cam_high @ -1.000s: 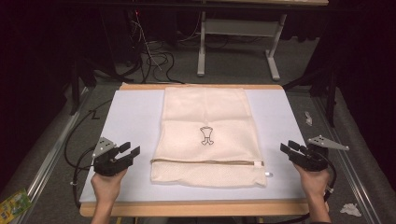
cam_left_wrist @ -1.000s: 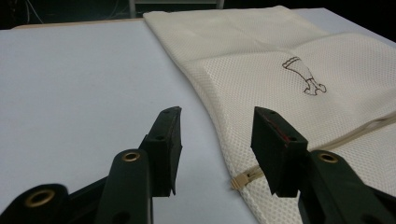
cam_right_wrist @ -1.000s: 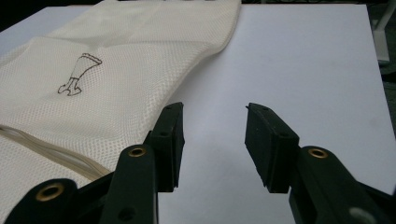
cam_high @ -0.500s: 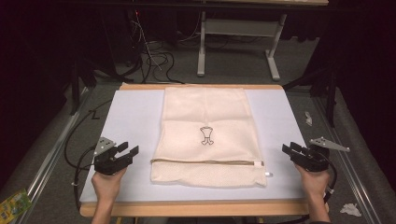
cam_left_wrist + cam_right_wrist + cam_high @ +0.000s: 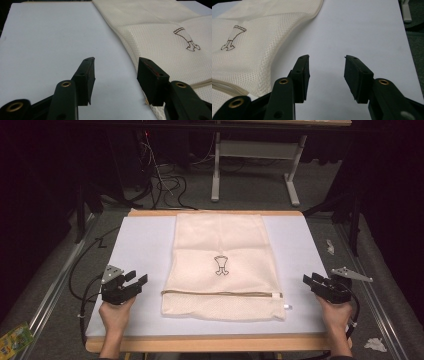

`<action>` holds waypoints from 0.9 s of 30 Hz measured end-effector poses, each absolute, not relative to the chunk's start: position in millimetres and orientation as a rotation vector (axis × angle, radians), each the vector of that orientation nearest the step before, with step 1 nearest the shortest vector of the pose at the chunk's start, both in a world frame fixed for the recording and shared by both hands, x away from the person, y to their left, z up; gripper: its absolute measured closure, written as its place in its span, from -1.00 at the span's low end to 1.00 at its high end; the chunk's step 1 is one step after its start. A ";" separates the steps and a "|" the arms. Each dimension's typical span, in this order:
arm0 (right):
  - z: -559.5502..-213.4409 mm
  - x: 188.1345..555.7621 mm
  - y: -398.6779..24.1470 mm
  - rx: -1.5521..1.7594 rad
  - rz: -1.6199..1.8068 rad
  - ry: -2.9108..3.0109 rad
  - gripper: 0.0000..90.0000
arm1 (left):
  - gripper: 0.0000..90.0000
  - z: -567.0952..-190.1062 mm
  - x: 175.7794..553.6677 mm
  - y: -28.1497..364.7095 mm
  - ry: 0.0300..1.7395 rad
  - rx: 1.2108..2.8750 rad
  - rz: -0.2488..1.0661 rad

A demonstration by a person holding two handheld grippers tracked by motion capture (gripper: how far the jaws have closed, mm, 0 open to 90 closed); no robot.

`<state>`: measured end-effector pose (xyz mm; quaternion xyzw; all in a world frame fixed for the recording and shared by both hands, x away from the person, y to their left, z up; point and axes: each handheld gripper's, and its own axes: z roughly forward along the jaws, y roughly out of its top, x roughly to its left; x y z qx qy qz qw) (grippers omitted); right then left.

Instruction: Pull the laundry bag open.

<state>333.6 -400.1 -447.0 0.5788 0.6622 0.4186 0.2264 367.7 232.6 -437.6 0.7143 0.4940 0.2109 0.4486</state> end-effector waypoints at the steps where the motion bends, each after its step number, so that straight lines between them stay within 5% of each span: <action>1: -447.4 333.9 -399.9 1.595 1.156 1.826 0.25 | 0.07 -437.8 367.9 232.4 1.222 1.767 0.521; 27: -458.6 344.6 -391.2 1.581 1.107 1.873 0.22 | 0.04 -455.4 389.4 223.4 1.258 1.818 0.498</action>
